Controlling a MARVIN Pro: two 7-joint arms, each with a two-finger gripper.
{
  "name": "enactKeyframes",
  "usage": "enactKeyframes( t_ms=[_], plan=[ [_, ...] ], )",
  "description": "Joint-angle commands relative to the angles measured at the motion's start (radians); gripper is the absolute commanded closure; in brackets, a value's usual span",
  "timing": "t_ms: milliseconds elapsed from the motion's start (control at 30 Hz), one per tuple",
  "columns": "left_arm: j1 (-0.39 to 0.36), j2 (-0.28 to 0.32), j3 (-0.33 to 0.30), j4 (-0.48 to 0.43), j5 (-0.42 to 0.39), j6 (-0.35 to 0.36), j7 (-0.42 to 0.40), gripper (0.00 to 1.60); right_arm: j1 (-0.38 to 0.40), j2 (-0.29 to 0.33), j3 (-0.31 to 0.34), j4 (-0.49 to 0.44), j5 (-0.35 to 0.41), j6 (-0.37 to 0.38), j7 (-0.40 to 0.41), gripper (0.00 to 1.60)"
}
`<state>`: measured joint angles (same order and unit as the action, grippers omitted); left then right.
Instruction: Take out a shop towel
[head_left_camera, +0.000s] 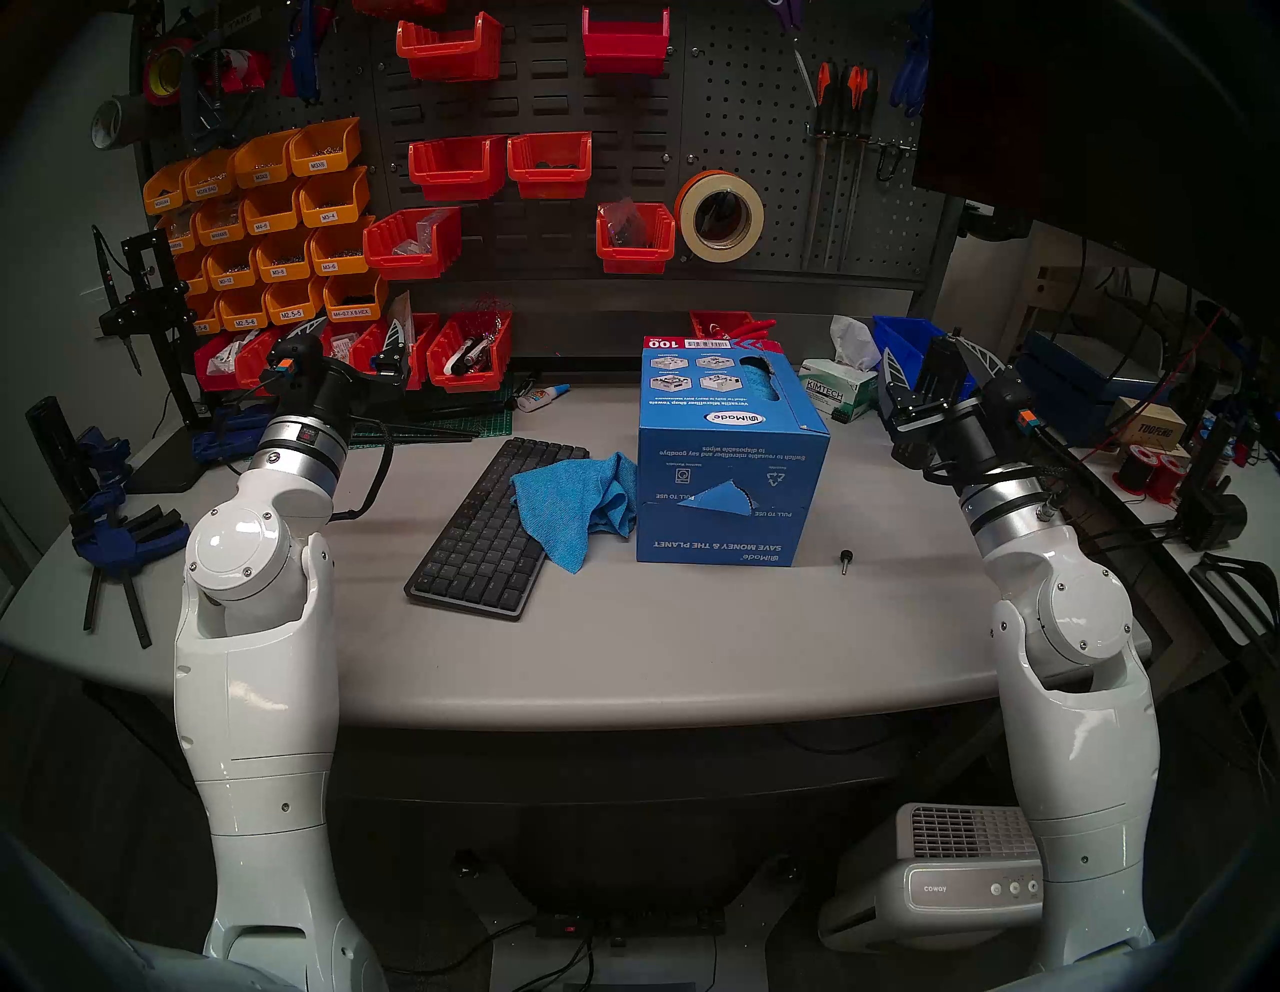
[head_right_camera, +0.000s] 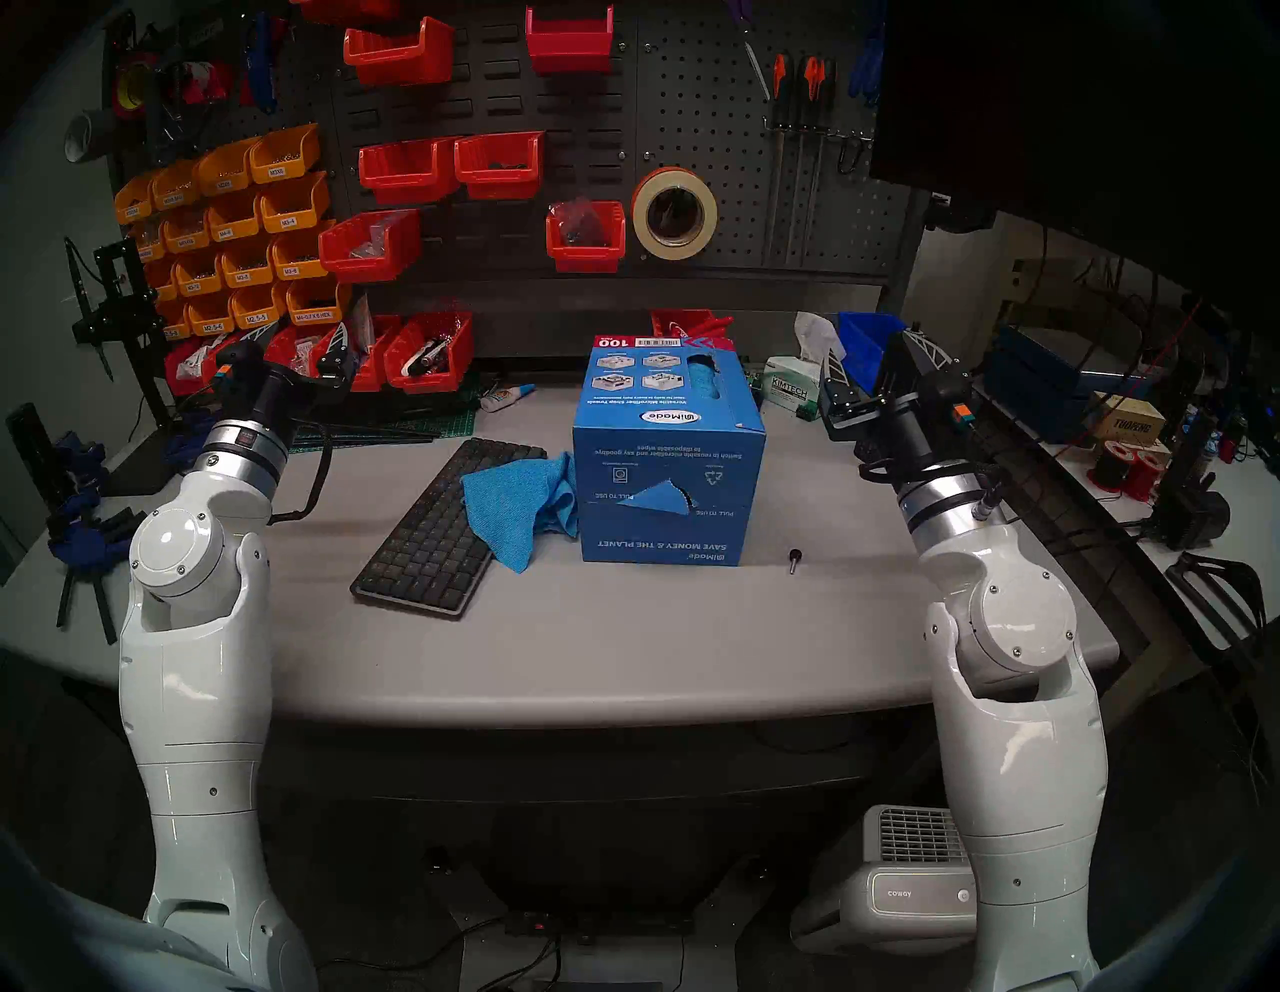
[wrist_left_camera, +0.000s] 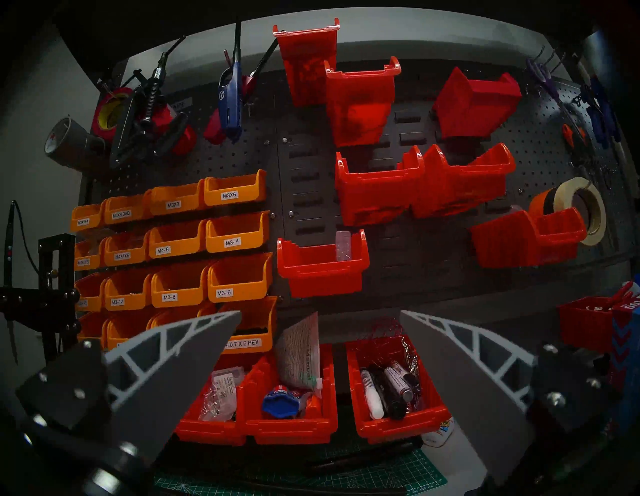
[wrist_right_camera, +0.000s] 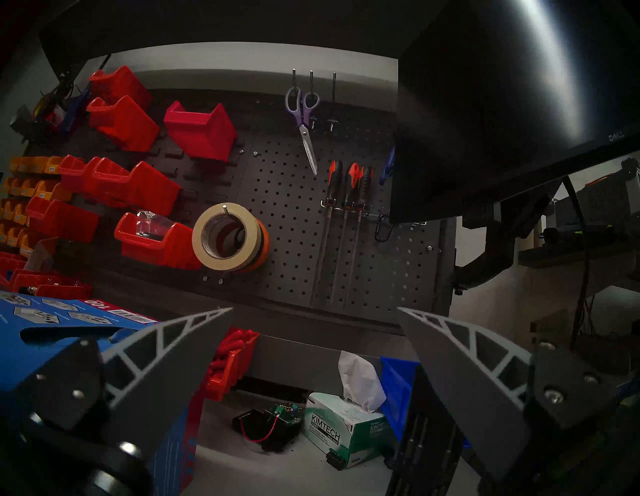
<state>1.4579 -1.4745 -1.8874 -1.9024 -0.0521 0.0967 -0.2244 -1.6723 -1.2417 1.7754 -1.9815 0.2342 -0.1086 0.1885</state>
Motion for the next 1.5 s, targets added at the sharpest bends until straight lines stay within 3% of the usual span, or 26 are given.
enactKeyframes(
  t_ms=[0,367,600,900,1467],
  plan=[
    [0.018,-0.003,-0.029,-0.11,-0.056,0.049,-0.031,0.0,0.063,0.011,-0.019,0.022,0.009,-0.044,0.028,0.0],
    [0.124,-0.015,-0.082,-0.241,-0.147,0.191,-0.118,0.0,0.116,0.024,-0.032,0.074,0.01,-0.058,0.057,0.0],
    [0.15,-0.021,-0.102,-0.274,-0.161,0.23,-0.132,0.0,0.128,0.024,-0.031,0.085,0.013,-0.062,0.069,0.0],
    [0.159,-0.047,-0.084,-0.268,-0.119,0.184,-0.097,0.0,0.134,0.024,-0.027,0.096,0.009,-0.066,0.079,0.0],
    [0.157,-0.063,-0.062,-0.264,-0.104,0.193,-0.075,0.0,0.126,0.026,-0.016,0.09,0.009,-0.06,0.078,0.0]
  ],
)
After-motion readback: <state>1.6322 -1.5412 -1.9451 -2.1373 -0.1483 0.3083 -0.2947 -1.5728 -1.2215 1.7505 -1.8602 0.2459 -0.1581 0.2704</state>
